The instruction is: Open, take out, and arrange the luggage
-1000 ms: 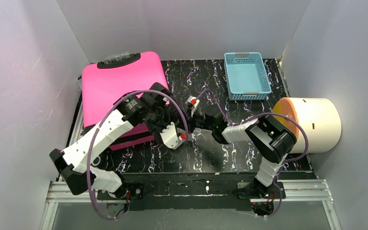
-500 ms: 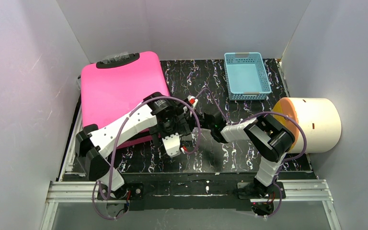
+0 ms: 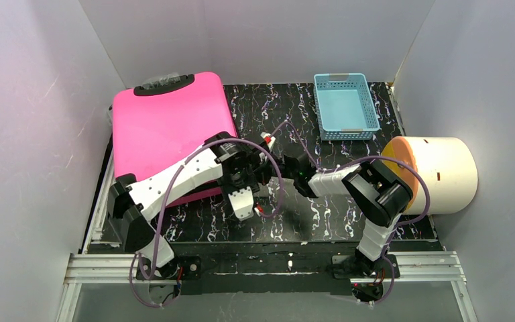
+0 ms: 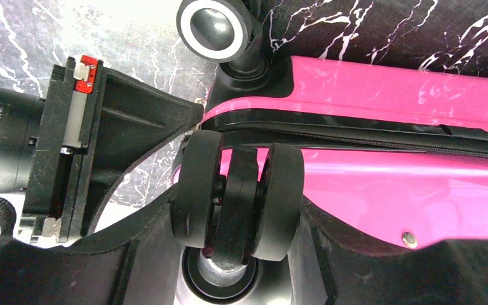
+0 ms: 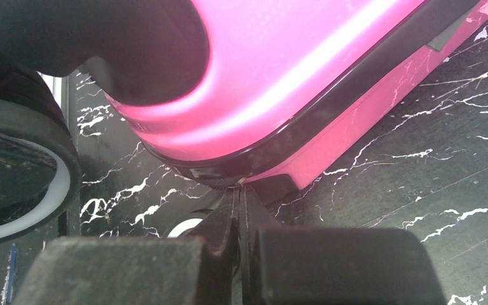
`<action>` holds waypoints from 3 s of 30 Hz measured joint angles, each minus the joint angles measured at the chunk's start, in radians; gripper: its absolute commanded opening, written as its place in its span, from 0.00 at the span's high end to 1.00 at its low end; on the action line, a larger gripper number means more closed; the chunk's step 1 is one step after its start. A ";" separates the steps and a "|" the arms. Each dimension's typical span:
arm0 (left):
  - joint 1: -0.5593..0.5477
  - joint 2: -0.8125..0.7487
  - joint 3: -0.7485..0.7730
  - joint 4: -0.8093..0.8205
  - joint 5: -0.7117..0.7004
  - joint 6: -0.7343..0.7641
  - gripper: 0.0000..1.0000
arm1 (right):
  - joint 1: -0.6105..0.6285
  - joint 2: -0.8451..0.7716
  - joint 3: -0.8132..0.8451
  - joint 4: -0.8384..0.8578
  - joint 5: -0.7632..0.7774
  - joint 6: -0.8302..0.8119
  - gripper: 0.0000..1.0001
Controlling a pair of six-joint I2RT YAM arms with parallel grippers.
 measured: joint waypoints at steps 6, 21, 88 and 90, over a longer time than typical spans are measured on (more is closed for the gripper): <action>-0.002 -0.056 -0.009 0.025 0.005 -0.021 1.00 | 0.003 -0.005 0.083 -0.151 0.036 -0.061 0.99; -0.109 -0.174 0.007 -0.051 0.056 -0.084 1.00 | 0.009 0.029 0.221 -0.262 0.220 -0.174 0.99; 1.469 -0.305 0.056 0.109 0.211 -1.425 0.14 | 0.331 -0.194 0.624 -1.101 0.754 -0.063 0.02; 1.520 -0.279 0.056 0.109 0.280 -1.451 0.04 | 0.331 -0.160 0.636 -1.125 0.758 -0.060 0.02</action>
